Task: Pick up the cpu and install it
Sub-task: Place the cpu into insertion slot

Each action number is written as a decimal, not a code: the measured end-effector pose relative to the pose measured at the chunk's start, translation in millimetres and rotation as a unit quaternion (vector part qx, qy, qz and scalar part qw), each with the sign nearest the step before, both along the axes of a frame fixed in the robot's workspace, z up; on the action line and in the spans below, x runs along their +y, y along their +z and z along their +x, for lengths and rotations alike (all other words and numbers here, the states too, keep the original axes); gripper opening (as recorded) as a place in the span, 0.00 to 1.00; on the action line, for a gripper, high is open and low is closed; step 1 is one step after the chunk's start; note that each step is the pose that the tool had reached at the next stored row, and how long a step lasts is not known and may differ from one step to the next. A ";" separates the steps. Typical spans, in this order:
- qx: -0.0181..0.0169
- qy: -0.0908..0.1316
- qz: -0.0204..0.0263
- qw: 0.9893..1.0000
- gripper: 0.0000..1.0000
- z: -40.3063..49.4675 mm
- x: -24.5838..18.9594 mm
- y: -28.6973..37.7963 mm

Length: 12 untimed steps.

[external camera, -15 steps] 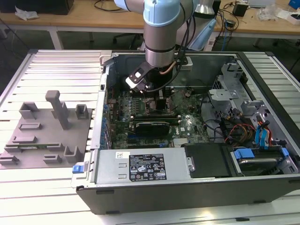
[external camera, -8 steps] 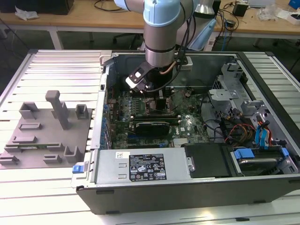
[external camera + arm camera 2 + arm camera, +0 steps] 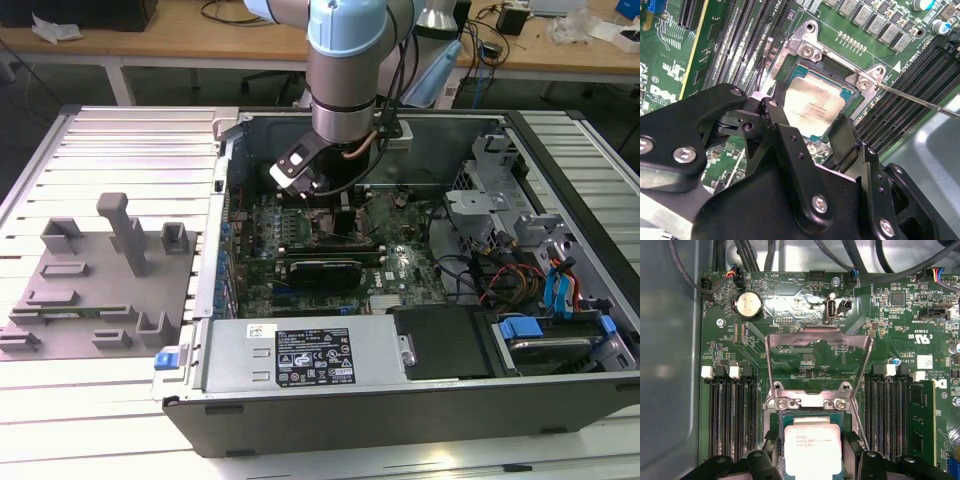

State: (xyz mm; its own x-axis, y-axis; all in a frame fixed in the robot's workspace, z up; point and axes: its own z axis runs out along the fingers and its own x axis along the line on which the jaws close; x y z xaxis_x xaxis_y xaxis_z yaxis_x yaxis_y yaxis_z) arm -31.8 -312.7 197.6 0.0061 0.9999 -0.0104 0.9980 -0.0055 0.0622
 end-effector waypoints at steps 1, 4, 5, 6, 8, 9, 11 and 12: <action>0.000 0.000 0.000 1.000 0.62 0.0 0.0 0.0; 0.000 0.000 0.000 1.000 0.62 0.0 0.0 0.0; 0.000 0.000 0.000 1.000 0.62 0.0 0.0 0.0; 0.000 0.000 0.000 1.000 0.60 0.0 -0.1 0.1; 0.000 0.000 0.000 1.000 0.54 0.0 0.0 0.1; 0.000 -0.001 0.000 1.000 0.54 0.0 0.0 0.1; 0.000 -0.001 0.000 1.000 0.54 0.0 0.0 0.0; 0.000 -0.001 0.000 1.000 0.54 0.0 0.0 0.0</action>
State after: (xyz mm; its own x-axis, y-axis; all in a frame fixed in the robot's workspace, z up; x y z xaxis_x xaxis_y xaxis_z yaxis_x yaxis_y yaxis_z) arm -31.8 -312.7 197.7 0.0078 0.9999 -0.0104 0.9980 -0.0071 0.0623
